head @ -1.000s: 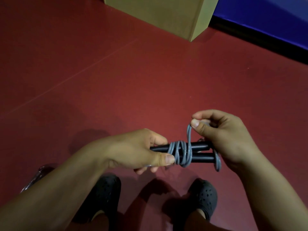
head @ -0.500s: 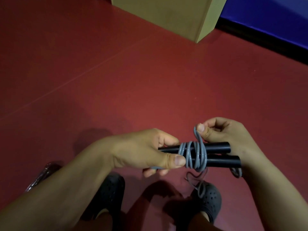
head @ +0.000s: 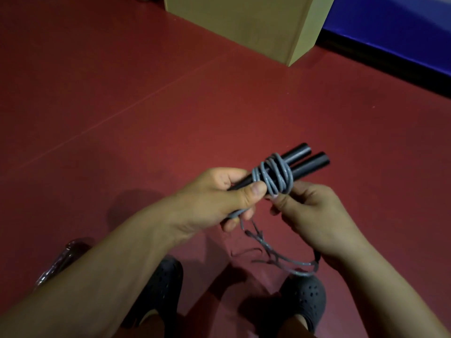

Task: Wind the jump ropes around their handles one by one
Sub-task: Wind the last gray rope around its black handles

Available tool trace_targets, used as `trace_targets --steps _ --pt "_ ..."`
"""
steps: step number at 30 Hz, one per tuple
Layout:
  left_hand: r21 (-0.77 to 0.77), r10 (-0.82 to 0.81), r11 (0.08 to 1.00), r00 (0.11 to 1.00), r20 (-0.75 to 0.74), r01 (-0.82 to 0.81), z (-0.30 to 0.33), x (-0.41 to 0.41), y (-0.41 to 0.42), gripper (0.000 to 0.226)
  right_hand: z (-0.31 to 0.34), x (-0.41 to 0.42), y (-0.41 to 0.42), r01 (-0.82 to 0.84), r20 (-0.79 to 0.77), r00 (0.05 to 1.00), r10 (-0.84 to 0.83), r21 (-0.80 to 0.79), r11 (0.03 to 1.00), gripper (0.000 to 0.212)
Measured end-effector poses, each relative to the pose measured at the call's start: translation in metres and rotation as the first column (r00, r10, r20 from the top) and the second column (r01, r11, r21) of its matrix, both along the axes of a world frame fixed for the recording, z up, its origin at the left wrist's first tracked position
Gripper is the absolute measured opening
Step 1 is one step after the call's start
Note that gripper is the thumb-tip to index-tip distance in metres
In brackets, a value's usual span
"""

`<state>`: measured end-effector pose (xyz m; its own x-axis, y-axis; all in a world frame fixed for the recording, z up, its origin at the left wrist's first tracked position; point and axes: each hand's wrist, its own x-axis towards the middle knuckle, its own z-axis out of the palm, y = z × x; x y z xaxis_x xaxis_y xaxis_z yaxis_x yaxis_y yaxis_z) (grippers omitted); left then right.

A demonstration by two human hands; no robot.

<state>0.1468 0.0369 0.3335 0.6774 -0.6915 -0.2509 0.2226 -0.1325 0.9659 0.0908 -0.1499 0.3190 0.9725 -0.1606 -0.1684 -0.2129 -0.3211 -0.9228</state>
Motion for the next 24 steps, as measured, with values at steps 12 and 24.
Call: trace_targets --steps 12,24 --pt "0.185 0.438 0.871 0.890 0.124 -0.454 -0.012 0.011 -0.006 0.022 0.011 -0.004 0.013 0.126 -0.291 0.957 0.006 0.432 0.893 0.022" --pt "0.296 0.529 0.797 0.845 0.080 -0.527 -0.017 0.017 -0.005 0.022 0.016 -0.011 0.017 -0.101 -0.139 0.982 0.125 0.169 0.980 0.021"
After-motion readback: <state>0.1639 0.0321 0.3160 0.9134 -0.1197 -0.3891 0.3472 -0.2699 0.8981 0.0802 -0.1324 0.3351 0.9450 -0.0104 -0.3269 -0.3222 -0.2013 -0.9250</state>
